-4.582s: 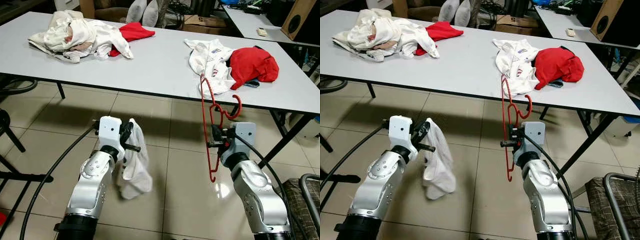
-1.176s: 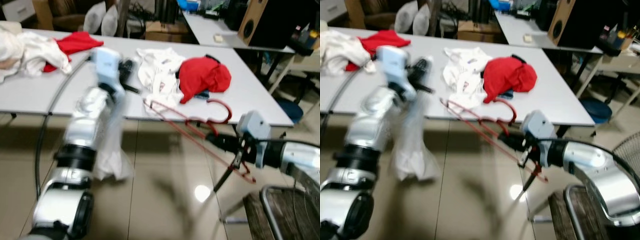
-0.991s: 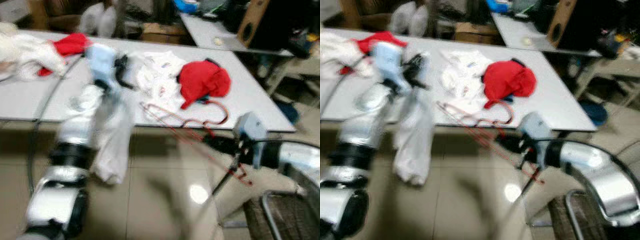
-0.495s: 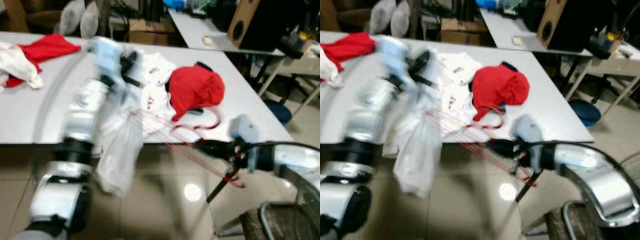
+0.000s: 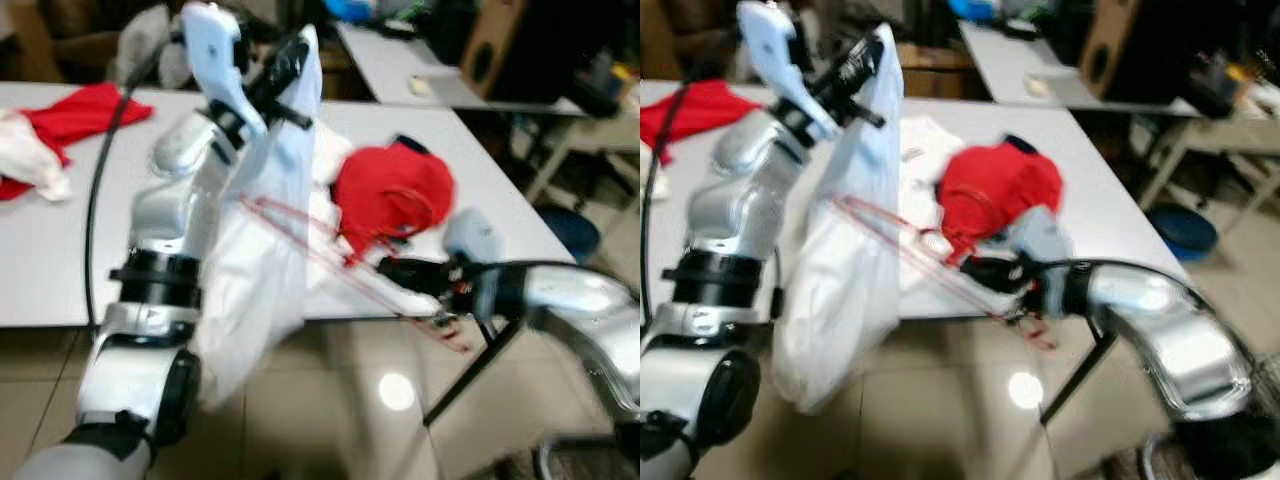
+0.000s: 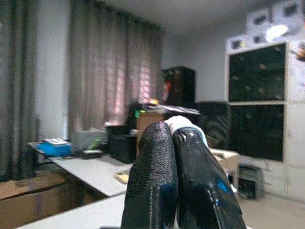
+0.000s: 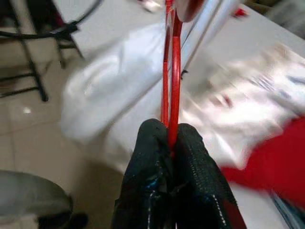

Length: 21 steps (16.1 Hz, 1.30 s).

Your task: Hang hanger

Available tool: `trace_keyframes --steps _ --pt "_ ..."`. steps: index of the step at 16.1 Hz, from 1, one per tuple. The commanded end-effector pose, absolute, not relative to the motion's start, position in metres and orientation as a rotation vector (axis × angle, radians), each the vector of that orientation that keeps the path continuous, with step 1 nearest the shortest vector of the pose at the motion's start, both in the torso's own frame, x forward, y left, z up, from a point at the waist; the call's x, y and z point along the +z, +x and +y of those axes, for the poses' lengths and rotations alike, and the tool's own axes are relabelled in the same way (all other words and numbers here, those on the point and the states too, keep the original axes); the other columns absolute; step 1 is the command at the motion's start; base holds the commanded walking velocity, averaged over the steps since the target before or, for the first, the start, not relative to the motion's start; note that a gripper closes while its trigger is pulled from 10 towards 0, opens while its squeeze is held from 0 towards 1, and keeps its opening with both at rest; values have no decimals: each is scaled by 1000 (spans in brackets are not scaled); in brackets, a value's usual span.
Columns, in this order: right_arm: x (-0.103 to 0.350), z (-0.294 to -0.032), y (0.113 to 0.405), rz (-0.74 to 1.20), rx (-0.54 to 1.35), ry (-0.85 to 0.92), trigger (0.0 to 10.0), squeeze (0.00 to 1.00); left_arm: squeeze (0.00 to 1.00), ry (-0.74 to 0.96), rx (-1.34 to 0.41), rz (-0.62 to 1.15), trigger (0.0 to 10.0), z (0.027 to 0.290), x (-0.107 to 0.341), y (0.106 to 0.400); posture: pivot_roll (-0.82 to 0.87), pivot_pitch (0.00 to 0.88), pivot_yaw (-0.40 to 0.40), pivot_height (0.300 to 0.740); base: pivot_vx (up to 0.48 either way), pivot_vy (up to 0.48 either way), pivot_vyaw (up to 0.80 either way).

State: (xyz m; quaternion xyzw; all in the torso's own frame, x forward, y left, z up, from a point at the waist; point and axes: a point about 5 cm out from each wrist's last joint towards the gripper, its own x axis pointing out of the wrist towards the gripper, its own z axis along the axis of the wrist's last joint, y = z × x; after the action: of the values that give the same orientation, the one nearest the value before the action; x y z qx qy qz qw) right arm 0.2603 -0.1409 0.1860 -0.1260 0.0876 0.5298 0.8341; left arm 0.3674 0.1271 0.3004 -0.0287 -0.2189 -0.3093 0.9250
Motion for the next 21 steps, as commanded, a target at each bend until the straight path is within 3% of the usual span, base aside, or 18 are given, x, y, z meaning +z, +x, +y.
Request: trace_keyframes --steps 1,10,15,19,21 --pt "186 -148 266 195 1089 -298 10000 0 0 -83 -704 -507 10000 116 318 360 -153 0 -69 740 398 0 0" --pt "196 -140 291 138 1088 -344 10000 0 0 -137 -765 -573 10000 117 348 348 -150 0 -65 740 396 0 0" --pt "201 -147 311 151 1072 -423 10000 0 0 -120 -776 -555 10000 119 342 346 -150 0 -67 740 0 0 0" --pt "278 -170 369 -250 622 -429 10000 0 0 -176 -850 -722 10000 120 363 328 -146 0 -71 740 0 0 0" --pt "322 -182 372 -469 490 -335 10000 0 0 -215 -848 -771 10000 124 371 325 -140 0 -75 740 0 0 0"
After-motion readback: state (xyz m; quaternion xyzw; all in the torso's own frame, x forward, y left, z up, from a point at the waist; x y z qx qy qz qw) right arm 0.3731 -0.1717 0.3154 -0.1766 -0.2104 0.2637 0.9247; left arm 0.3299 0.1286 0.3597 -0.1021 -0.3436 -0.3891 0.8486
